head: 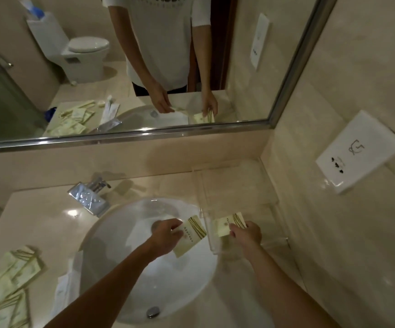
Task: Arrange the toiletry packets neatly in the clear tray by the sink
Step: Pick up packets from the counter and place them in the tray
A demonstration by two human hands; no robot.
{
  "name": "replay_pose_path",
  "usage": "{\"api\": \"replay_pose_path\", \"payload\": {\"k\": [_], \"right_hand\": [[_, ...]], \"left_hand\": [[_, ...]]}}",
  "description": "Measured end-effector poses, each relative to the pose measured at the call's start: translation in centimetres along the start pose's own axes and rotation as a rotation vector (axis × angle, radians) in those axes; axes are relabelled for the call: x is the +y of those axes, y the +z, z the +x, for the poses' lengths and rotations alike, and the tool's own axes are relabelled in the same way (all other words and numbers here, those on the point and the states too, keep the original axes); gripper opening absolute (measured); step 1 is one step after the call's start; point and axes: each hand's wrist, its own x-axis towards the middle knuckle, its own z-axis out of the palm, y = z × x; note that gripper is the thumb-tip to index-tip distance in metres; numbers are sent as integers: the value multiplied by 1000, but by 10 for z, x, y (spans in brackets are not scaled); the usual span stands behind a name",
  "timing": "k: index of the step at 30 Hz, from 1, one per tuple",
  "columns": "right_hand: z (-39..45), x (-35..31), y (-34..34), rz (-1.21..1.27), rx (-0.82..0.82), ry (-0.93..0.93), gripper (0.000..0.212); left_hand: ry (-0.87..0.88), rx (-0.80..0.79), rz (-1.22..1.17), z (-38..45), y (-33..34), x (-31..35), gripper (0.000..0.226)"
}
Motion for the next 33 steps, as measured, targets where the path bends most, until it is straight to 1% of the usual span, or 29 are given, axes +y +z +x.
{"api": "replay_pose_path", "payload": {"k": [5,7,11,14,20,22,24,26,28,30,33], "right_hand": [[10,1,20,82,22,62,31],[9,0,27,92,36,60,32],[8,-6,37,118,46,41,44],[6,-8,39,70,59,16,44],[8,-5,27,-65,19,-84,51],[7,-5,20,-123,27,-97,47],[5,-5,11,-164,30,-112,37],[3,-5,4,-181,21,-121,24],[1,-4,-5,-202,15,-122,16],[1,-2,-14,-236,19,-121,13],[5,1,-29,-256,38,-130,12]], "left_hand": [[6,9,-46,12,2,-9,19],[-2,12,-60,14,2,-13,19],[8,30,-62,19,-2,-18,18],[6,30,-66,20,-6,-17,18],[-6,-8,-80,20,-8,-16,20],[-20,-13,-88,22,-5,-14,17],[-27,-17,-110,23,0,-8,13],[-25,-17,-162,24,8,-1,13],[-24,-2,-196,24,16,7,13],[-22,4,-208,25,24,15,13],[-17,10,-305,28,38,28,16]]}}
